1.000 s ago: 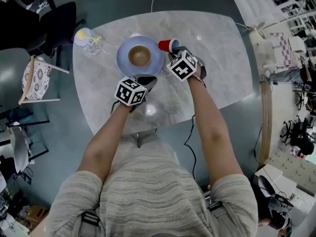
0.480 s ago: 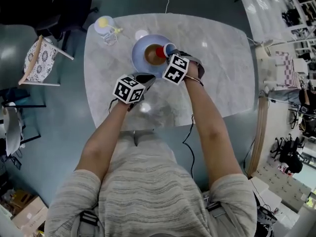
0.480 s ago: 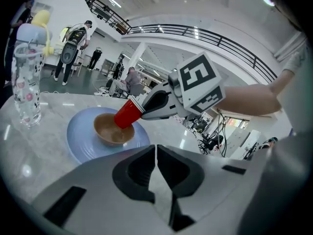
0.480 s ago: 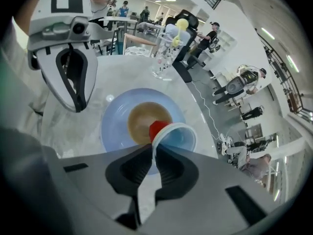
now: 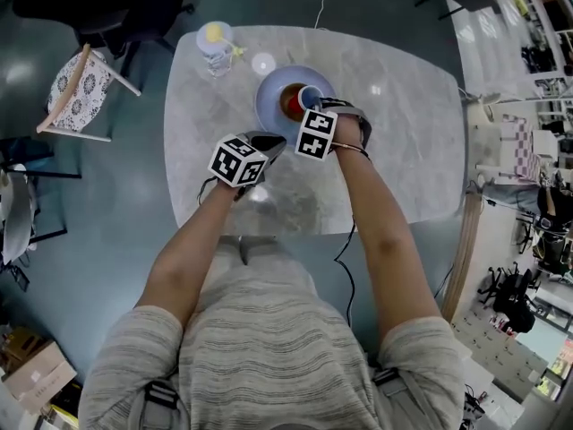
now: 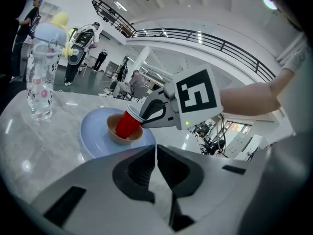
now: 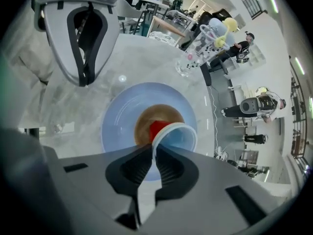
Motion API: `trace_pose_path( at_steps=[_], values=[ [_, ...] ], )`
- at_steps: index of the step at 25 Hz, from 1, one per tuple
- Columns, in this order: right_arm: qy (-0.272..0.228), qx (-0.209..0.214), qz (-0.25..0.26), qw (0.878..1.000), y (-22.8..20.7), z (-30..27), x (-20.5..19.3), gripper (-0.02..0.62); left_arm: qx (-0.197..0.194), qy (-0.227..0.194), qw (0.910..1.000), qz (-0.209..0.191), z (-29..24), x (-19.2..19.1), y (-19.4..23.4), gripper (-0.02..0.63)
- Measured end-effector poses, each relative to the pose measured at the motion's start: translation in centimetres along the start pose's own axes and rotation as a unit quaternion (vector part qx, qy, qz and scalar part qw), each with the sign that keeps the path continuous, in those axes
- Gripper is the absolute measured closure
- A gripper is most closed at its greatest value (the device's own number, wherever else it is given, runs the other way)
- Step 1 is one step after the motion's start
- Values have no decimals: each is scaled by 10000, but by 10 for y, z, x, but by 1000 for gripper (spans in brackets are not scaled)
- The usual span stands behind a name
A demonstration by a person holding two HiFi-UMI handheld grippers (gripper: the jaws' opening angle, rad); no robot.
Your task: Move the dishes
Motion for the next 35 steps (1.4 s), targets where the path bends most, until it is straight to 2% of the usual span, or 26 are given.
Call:
trace_pose_path(
  at_steps=[6, 12, 16, 18, 22, 28, 35],
  values=[
    [243, 47, 308, 9992, 1, -6, 5, 555, 20, -20, 10000, 57, 7, -3, 4, 580],
    [238, 75, 440, 9987, 0, -9, 13, 554, 4, -43, 10000, 73, 8, -2, 10, 580],
    [147, 77, 266, 9995, -3, -7, 14, 494, -26, -44, 10000, 67, 6, -1, 9, 580],
    [114, 63, 200, 9997, -5, -6, 13, 488, -38, -43, 10000, 61, 6, 0, 9, 580],
    [-119, 47, -160, 9998, -7, 0, 12, 483, -59, -29, 10000, 33, 5, 2, 8, 580],
    [-704, 106, -1134, 9910, -5, 13, 7, 460, -93, 30, 10000, 6, 2, 3, 6, 580],
    [-881, -234, -1590, 9831, 5, 8, -1, 434, -131, 153, 9998, -75, -2, 3, 0, 580]
  ],
)
Point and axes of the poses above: the fingertips, and each gripper's own axes: z backward along the fingers, y to its left, x out of its top, the point moved 7 cm from there along z, backward along the fingers, and after that the axes turned 5 degrees about x, right-handed, at the moved point
